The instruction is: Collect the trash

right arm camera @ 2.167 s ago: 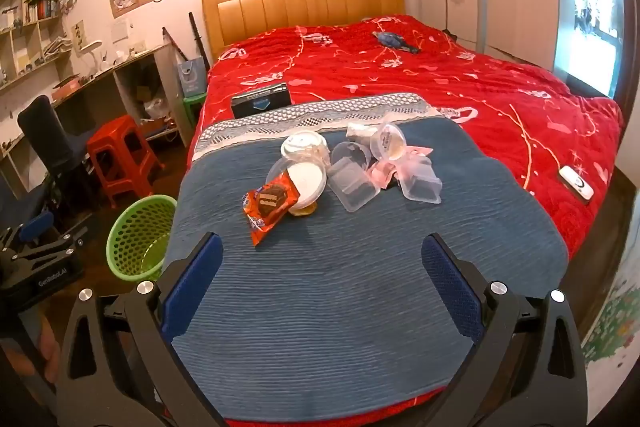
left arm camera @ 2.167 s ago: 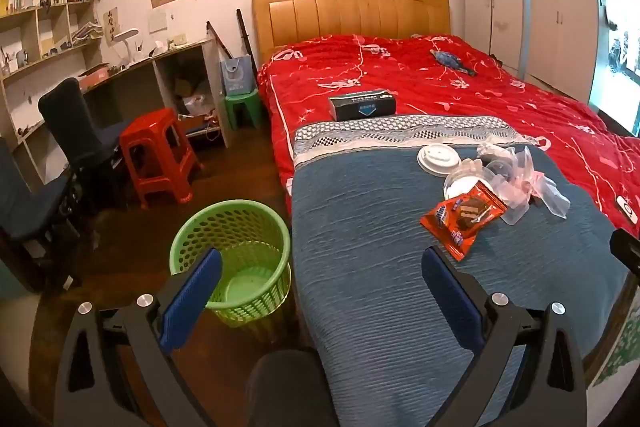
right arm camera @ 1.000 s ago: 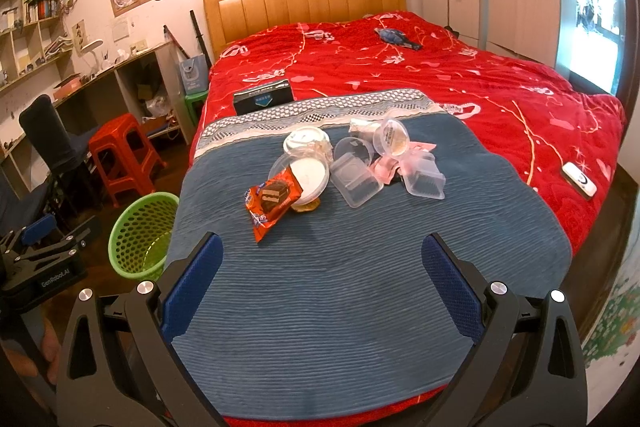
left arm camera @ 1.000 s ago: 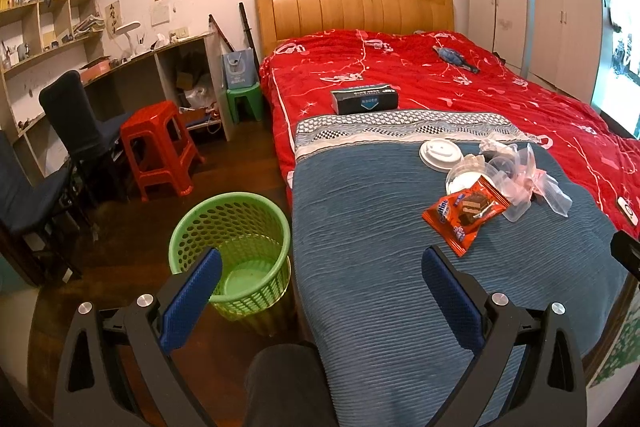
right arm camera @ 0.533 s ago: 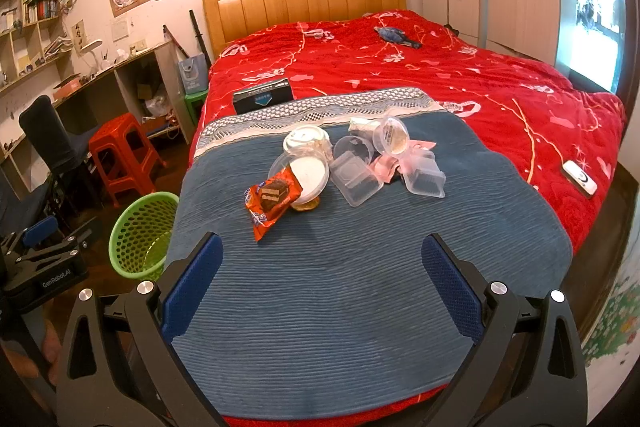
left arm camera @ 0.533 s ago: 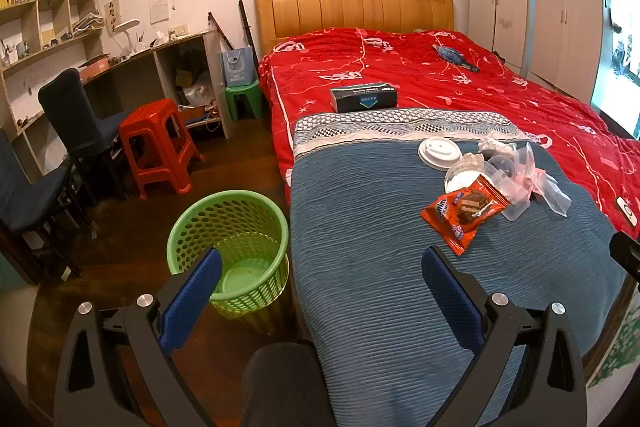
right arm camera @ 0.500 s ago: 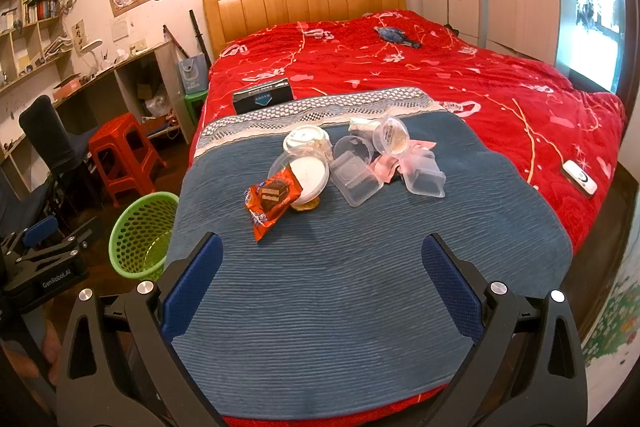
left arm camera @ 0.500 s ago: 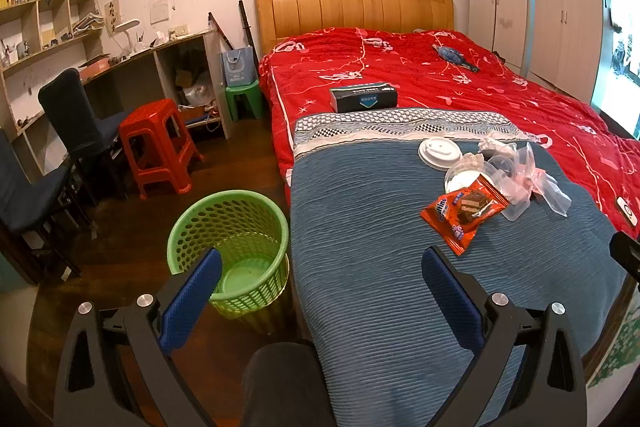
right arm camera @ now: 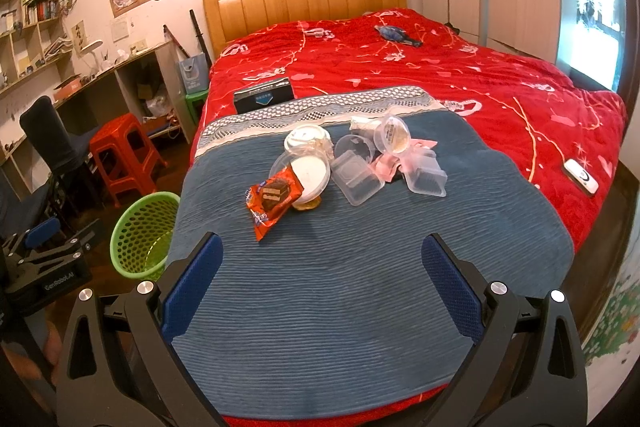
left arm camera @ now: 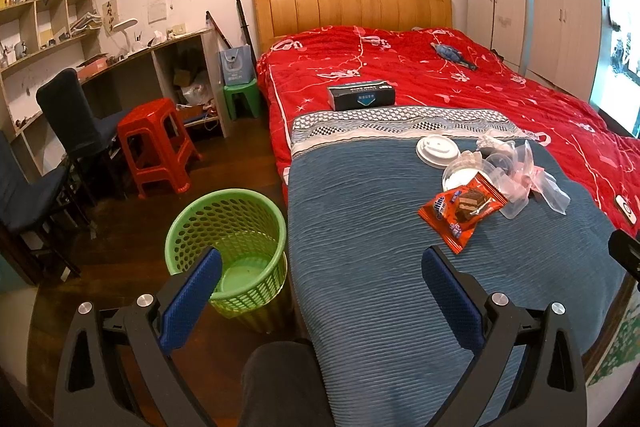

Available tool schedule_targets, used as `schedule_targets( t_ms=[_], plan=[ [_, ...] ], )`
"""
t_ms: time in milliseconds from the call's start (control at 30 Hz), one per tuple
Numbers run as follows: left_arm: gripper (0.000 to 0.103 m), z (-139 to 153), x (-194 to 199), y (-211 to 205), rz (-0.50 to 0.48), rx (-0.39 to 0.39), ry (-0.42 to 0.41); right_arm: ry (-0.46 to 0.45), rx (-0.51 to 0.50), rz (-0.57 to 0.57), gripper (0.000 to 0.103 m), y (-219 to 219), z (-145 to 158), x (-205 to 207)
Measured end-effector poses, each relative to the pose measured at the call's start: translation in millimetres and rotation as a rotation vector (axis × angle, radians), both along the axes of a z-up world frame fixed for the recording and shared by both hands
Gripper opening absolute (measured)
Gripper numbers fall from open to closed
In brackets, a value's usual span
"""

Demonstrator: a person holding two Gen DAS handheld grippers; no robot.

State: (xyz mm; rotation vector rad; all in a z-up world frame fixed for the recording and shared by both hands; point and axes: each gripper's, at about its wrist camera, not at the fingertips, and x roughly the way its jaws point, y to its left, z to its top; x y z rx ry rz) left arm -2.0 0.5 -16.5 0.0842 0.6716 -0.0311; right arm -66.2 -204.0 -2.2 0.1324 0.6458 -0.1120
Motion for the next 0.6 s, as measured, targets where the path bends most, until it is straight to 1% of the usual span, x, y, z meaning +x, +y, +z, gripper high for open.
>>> schedule_targets(
  t_ms=[267,533,600],
  plan=[
    [0.097,0,1,0,-0.002,0.001,0.001,0.001,0.001,0.000,0.098,2,0,0],
    [0.097,-7,0,-13,-0.011,-0.003,0.018,0.007,0.005,-0.003,0.098,1,-1,0],
    [0.097,-4,6,-11,-0.014,-0.005,0.025,0.011,0.006,-0.005,0.098,1,-2,0]
  ],
)
